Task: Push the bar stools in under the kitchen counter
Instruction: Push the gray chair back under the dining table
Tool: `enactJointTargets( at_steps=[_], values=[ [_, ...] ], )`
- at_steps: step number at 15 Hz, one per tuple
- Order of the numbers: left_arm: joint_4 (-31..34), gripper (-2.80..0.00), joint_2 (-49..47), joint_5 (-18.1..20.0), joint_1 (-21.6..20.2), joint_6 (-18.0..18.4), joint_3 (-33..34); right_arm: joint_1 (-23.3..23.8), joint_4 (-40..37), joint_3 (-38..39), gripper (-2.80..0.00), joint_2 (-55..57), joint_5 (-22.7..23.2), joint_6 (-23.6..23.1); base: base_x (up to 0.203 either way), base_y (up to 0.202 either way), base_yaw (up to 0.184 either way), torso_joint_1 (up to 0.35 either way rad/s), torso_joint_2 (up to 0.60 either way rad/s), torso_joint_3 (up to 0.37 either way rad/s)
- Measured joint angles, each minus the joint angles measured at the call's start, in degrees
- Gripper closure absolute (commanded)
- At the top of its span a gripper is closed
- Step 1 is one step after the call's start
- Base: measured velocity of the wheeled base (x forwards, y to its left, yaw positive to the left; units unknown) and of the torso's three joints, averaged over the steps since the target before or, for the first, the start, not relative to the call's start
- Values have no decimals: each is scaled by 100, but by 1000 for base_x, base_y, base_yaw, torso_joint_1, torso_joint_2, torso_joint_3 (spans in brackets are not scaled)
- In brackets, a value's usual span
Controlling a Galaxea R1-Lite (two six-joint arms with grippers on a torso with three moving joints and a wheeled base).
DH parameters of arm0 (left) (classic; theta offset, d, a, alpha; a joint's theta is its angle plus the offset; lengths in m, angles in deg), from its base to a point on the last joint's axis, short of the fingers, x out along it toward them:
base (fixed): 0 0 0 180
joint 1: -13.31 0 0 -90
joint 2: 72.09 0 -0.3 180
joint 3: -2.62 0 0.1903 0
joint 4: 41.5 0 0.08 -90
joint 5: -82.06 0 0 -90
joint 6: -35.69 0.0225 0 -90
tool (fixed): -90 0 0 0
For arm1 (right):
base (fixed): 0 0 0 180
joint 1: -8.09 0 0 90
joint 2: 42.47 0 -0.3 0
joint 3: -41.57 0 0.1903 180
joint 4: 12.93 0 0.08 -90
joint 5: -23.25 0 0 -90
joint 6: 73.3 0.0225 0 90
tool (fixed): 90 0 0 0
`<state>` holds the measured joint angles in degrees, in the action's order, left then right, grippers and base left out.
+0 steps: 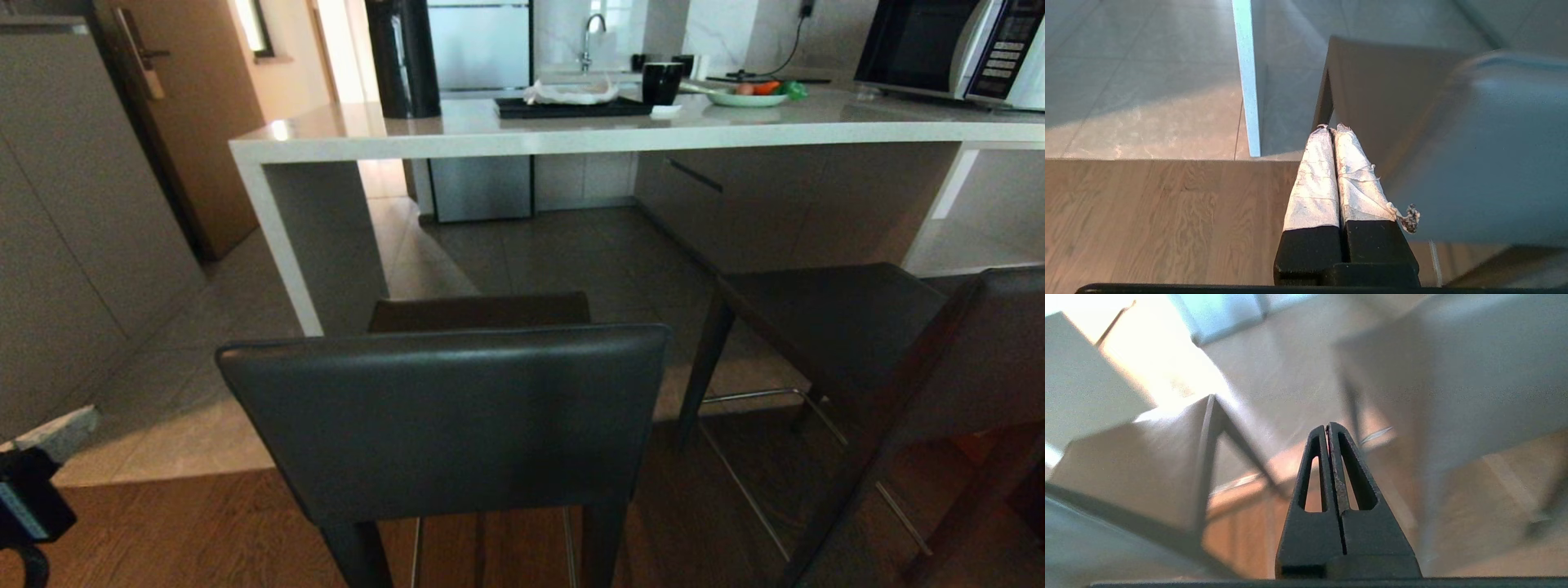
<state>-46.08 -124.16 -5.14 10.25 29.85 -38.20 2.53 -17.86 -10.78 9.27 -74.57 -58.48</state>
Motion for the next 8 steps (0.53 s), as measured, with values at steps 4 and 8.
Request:
enactJointTargets(
  at_steps=[4,8],
  values=[
    [-2169,0,-1268,17,67,72,905,-1218,531,422,0,1205,-375,36,0,0,0,0,0,0],
    [-2314,0,-1782,42,490,57,997,-1728,2374,1156,0,2730,-411,-531,0,0,0,0,0,0]
  ],
)
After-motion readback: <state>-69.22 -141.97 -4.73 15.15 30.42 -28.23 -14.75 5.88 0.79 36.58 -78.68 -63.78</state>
